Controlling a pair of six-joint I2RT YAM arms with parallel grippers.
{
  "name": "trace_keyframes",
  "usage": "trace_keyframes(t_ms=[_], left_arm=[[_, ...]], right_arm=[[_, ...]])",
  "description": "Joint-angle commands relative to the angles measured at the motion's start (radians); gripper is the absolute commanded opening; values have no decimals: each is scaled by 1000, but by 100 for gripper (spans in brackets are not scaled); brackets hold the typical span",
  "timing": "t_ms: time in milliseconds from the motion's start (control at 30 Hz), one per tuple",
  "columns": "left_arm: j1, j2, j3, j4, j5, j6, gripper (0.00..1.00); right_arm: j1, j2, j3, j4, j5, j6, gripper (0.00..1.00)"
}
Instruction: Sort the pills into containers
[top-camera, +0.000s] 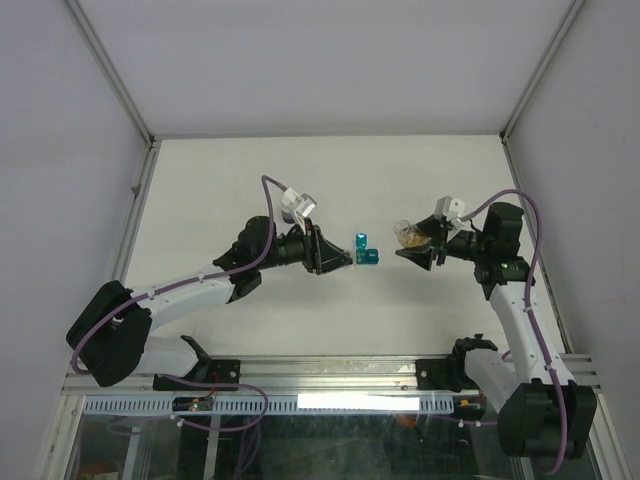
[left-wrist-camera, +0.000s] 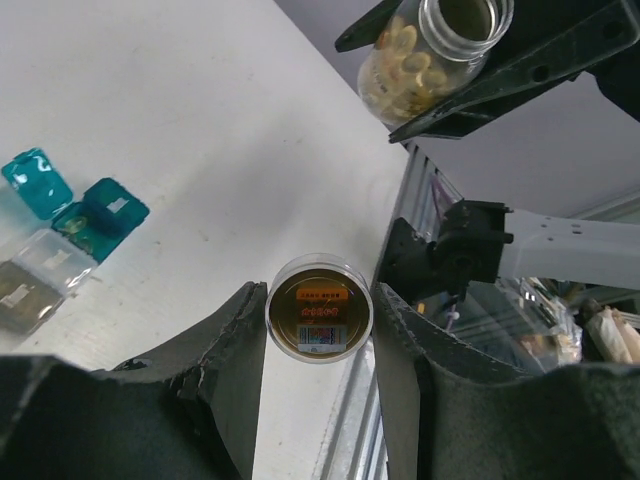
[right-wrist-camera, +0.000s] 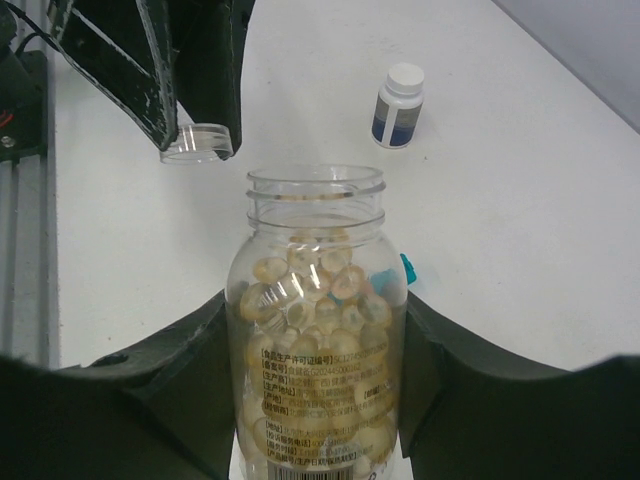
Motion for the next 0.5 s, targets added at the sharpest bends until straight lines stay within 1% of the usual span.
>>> trace_keyframes(t_ms=[0, 167, 467], left_arm=[[5, 51, 49, 187, 147, -79, 31], [6, 92, 72, 225, 183, -124, 31], [6, 51, 69, 200, 164, -123, 32]], right_arm=[[-29, -26, 15, -64, -55, -152, 0], [-44, -34, 12, -87, -83, -188, 0], [-47, -30, 11, -102, -86, -212, 0]])
